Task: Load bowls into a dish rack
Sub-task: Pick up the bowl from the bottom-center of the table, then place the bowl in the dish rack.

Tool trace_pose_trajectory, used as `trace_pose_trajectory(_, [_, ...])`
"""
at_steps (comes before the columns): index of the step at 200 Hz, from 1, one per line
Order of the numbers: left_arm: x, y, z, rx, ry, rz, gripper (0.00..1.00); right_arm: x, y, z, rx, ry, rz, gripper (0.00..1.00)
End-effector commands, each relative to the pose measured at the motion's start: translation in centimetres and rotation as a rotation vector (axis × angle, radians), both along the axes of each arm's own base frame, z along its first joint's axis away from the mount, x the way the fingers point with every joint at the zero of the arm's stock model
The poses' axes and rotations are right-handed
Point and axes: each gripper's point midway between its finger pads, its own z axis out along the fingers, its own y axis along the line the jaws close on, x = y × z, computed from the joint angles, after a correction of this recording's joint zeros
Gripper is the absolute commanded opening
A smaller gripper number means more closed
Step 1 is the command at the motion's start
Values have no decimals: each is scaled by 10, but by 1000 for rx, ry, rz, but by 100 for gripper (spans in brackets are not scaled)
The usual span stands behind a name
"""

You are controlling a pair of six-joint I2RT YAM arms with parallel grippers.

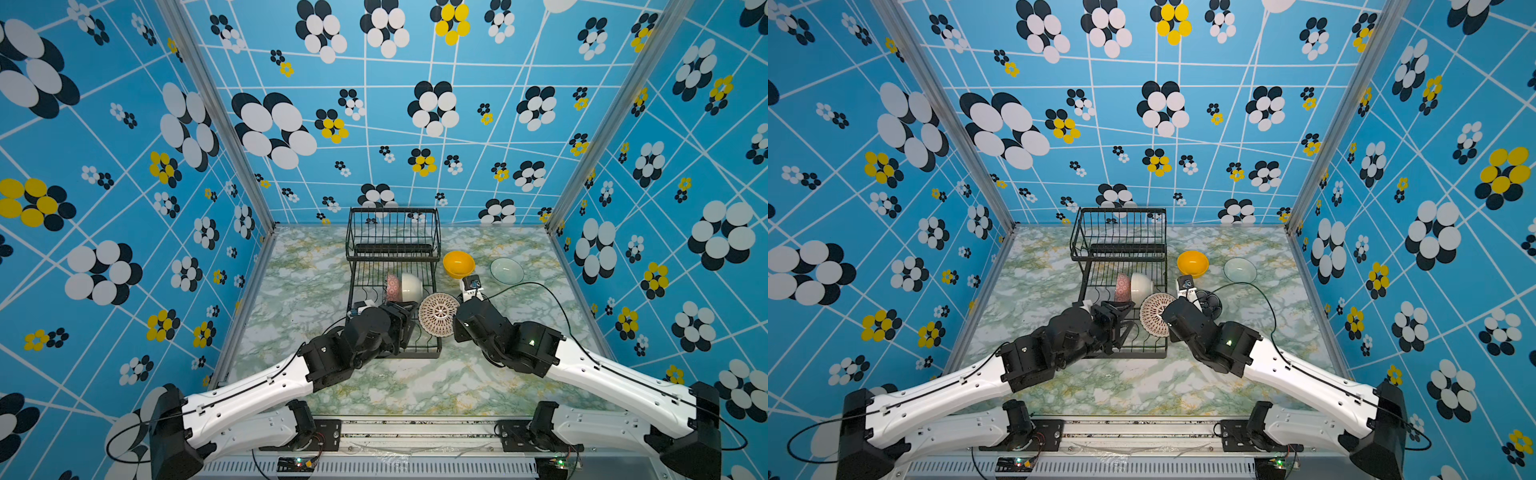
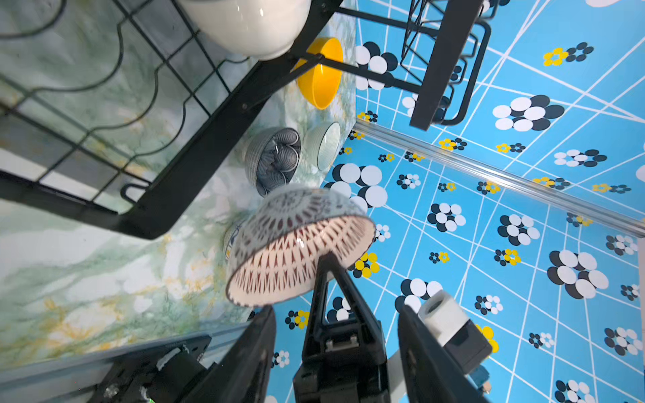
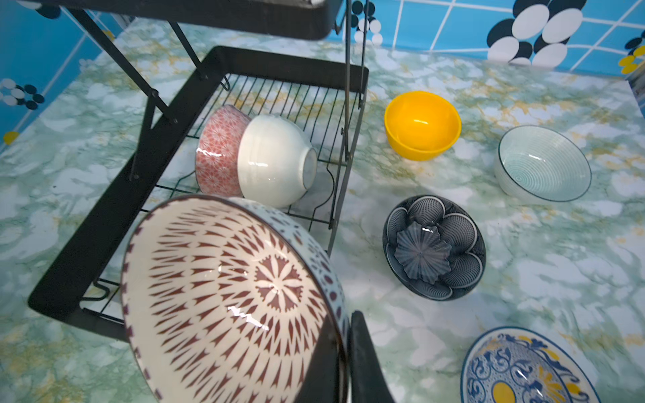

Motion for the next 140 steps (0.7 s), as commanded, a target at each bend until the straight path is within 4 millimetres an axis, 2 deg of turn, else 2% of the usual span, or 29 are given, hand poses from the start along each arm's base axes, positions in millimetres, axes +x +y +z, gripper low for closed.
trace_pose_trajectory(1, [13, 10, 31, -90, -19, 168, 57, 12, 11, 22, 40, -132, 26, 0])
trace_pose_trajectory(52, [20, -6, 37, -157, -27, 216, 55, 16, 39, 20, -5, -141, 136, 0])
trace_pose_trajectory(63, [22, -4, 37, -145, -26, 233, 54, 17, 44, 20, -5, -148, 141, 0])
trace_pose_trajectory(89, [29, 9, 34, -144, -34, 308, 44, 18, 51, 23, 17, -171, 156, 0])
trace_pose_trajectory(116, [37, 18, 31, -129, -35, 347, 44, 18, 56, 20, -10, -171, 163, 0])
trace_pose_trajectory(121, [38, 19, 29, -126, -28, 351, 40, 19, 56, 20, -15, -175, 162, 0])
trace_pose_trajectory(140, [40, 22, 23, -125, -8, 365, 39, 18, 58, 23, -35, -198, 164, 0])
